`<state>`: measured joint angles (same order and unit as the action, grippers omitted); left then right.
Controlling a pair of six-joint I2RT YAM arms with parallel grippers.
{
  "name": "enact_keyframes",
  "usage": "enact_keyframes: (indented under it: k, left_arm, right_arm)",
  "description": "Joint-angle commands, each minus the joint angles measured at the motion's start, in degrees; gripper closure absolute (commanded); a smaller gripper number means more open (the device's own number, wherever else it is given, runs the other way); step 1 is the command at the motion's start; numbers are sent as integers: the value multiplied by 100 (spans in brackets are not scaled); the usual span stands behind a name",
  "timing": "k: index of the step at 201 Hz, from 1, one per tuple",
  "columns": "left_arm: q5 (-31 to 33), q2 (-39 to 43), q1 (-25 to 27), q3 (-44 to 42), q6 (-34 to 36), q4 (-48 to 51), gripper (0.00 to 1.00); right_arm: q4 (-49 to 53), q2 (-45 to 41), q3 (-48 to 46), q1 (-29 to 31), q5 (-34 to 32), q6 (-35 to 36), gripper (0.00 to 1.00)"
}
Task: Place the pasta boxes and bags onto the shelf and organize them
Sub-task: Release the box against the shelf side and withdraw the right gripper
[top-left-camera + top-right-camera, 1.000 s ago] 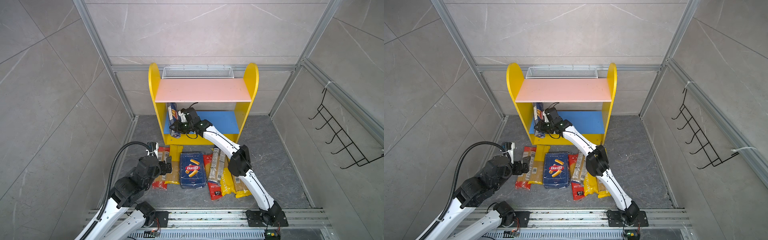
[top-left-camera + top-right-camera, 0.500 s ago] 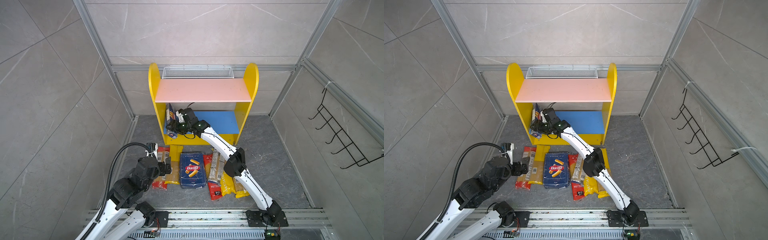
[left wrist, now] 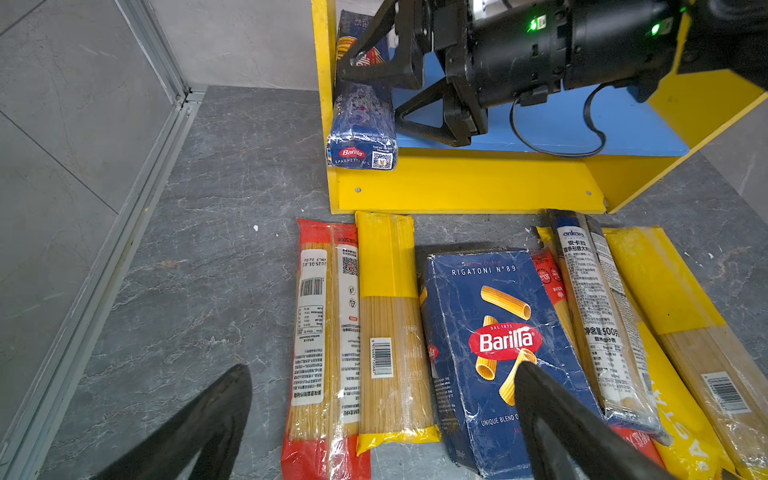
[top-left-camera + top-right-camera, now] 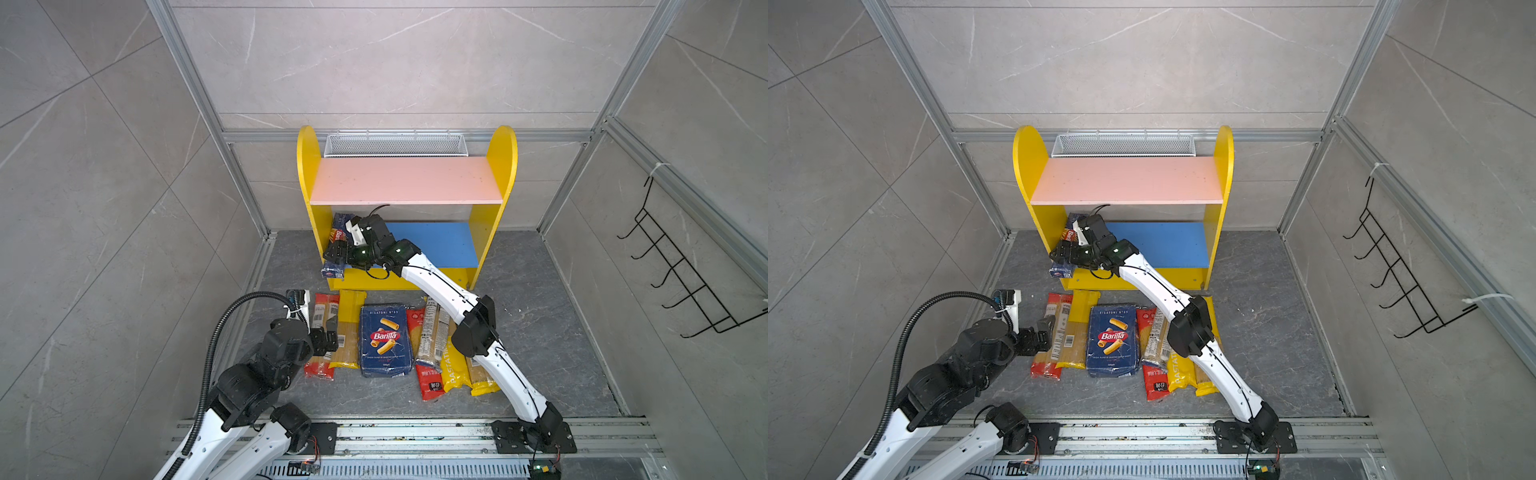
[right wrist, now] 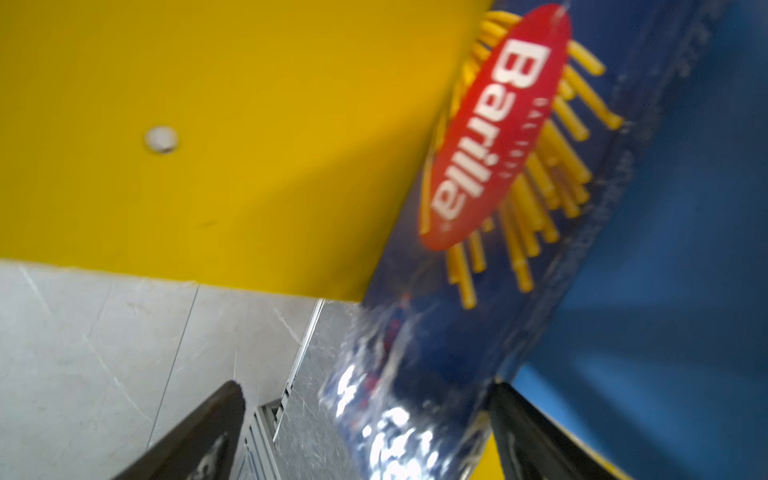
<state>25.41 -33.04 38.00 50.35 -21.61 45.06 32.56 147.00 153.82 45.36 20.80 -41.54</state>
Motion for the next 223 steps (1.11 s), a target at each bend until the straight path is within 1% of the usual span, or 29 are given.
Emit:
enact_keyframes:
  k: [1, 15, 45, 60, 90, 109, 162, 199, 223]
  left_arm:
    - [87, 34, 9, 129, 130, 73, 0]
    - [59, 25, 13, 133, 116, 55, 0]
    - [2, -1, 14, 150, 68, 38, 0]
    - [-18, -14, 14, 149, 10, 38, 0]
    - [33, -52, 11, 147, -228, 68, 0]
    - [-13, -96, 11, 125, -380, 91, 0]
    - [-516, -340, 16, -166, -1023, -18, 1]
    - [-972, -525, 15, -532, -1502, -287, 3]
    - [-1157, -657, 31, -704, -1709, -432, 4]
  right_arm:
    - [-116, -510, -261, 69, -82, 203, 5]
    - [-118, -673, -448, 73, -110, 253, 5]
    - [-348, -1268, -1580, 104, -228, 357, 5]
    - [-642, -1713, -2359, 105, -276, 309, 5]
    - [-1391, -2707, -4228, 150, -294, 146, 5]
    - [-1634, -3321, -5218, 179, -406, 136, 5]
    - [-1506, -4860, -7397, 278, -762, 246, 5]
    - [-1327, -5930, -8929, 284, -1320, 101, 5]
    - [-980, -6513, -9589, 284, -1722, -43, 5]
